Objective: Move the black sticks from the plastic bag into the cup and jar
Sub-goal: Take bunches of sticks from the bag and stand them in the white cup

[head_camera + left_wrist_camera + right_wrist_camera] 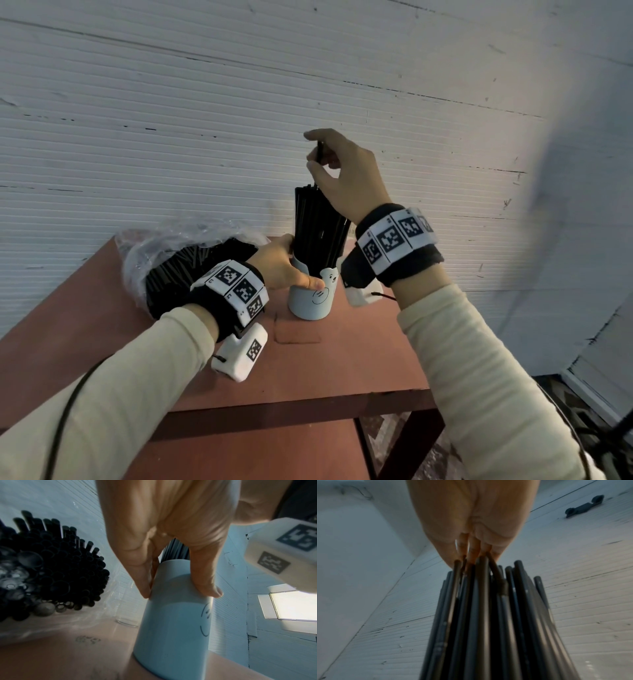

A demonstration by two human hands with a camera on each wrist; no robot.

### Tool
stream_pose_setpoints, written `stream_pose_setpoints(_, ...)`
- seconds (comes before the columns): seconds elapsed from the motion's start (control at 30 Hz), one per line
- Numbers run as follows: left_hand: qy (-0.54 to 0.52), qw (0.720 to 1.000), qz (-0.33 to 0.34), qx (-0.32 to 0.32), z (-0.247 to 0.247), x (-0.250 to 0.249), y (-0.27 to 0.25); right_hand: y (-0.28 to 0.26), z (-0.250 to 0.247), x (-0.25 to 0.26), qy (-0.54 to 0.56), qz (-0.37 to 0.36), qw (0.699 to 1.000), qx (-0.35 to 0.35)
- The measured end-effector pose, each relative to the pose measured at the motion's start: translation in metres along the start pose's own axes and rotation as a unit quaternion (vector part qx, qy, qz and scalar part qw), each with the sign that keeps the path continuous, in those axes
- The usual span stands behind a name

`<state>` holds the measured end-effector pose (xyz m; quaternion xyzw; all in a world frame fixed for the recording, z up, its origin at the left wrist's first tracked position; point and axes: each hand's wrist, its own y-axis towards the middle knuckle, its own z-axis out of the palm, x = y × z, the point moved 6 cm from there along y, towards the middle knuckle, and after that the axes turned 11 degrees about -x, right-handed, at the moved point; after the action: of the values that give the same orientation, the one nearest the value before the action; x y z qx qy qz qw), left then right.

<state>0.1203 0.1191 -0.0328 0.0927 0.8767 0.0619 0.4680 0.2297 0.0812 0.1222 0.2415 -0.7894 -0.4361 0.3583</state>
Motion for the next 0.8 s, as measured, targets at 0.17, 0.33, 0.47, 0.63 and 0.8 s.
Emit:
stream_pose_setpoints(0.17,0.008,1.000,0.004,-0.007,-0.003,-0.004,-0.002,-0.023,-0.020,0.007,0.041,0.007,0.996,-0.079)
stream_pose_setpoints(0.33,-0.018,0.998,0.009,0.065,-0.004,-0.015,-0.009,-0.040,-0.028,0.008,0.036,-0.003,0.989,-0.140)
stream_pose_setpoints(0.47,-0.028,0.998,0.000,0.052,-0.015,-0.012,-0.010,-0.040,-0.028,0.008,0.036,-0.009,0.988,-0.150)
stream_pose_setpoints(0.63,-0.018,1.000,0.002,0.017,-0.012,-0.006,-0.011,-0.052,-0.014,0.004,0.008,-0.010,0.994,-0.108)
stream_pose_setpoints(0.8,0.017,1.000,-0.013,-0.001,-0.010,-0.002,-0.008,-0.045,-0.037,0.015,0.033,0.009,0.984,-0.175)
